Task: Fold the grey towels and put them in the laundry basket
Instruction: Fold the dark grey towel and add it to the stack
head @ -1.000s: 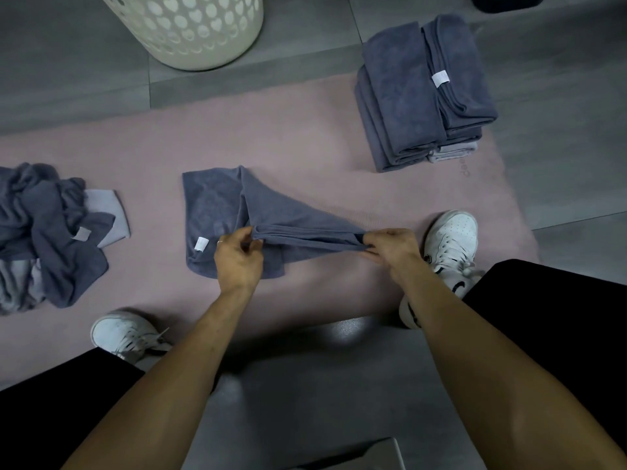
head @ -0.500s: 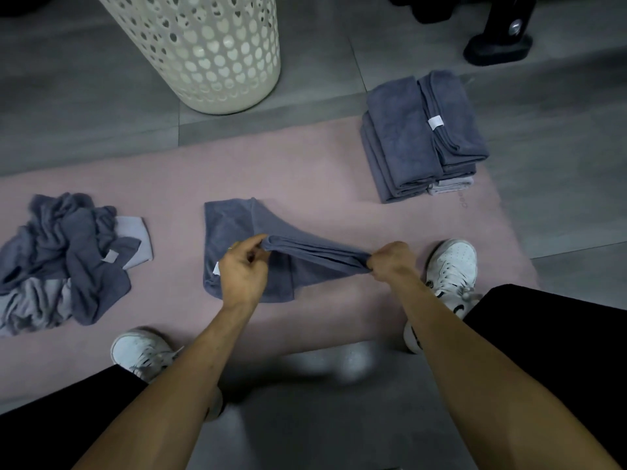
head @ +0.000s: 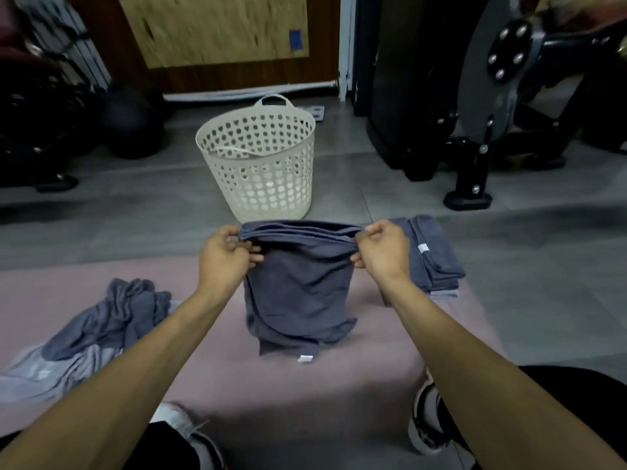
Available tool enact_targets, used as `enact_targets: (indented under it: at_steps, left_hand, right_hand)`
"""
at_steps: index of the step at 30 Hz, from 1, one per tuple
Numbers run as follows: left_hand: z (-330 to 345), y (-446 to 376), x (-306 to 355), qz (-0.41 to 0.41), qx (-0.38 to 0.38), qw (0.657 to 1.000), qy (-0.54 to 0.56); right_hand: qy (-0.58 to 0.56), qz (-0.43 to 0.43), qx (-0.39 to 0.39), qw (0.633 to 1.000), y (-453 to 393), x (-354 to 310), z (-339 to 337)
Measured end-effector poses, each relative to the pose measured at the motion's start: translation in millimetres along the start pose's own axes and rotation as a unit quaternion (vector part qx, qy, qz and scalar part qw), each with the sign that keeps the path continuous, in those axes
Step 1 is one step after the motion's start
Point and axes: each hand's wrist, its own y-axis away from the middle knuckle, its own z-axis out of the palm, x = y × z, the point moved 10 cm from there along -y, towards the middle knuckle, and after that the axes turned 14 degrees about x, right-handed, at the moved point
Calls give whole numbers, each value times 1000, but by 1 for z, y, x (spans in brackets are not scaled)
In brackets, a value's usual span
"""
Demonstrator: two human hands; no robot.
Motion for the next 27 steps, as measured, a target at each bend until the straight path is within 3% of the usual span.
enact_targets:
  at_steps: [2,6,10,15,19,24,27]
  left_hand:
    - [-7,12,4,-21,-39,999,-29]
    - [-22,26,16,-28,-30,999,10]
    - [-26,33,26,-54,-28,997,56]
    - [-21,43,18,-95,-71,992,41]
    - [-19,43,19,-120,-70,984,109]
    - [-15,44,13,-128,-49,985,104]
    - [-16,43,8,-106,-65,991,59]
  right_hand:
    - [51,-58,-27,997,8,-25,-4]
    - [52,-112,8,992,7,-53,-26]
    - [4,-92,-7,996,12,-59,-34]
    - [-46,73,-53,995,15,-19,-23]
    - [-124,123,-38,984,18,-17,-20]
    - [-114,88,-20,989,16,-20,-28]
    - [-88,42,-69,993,21,-25,-24]
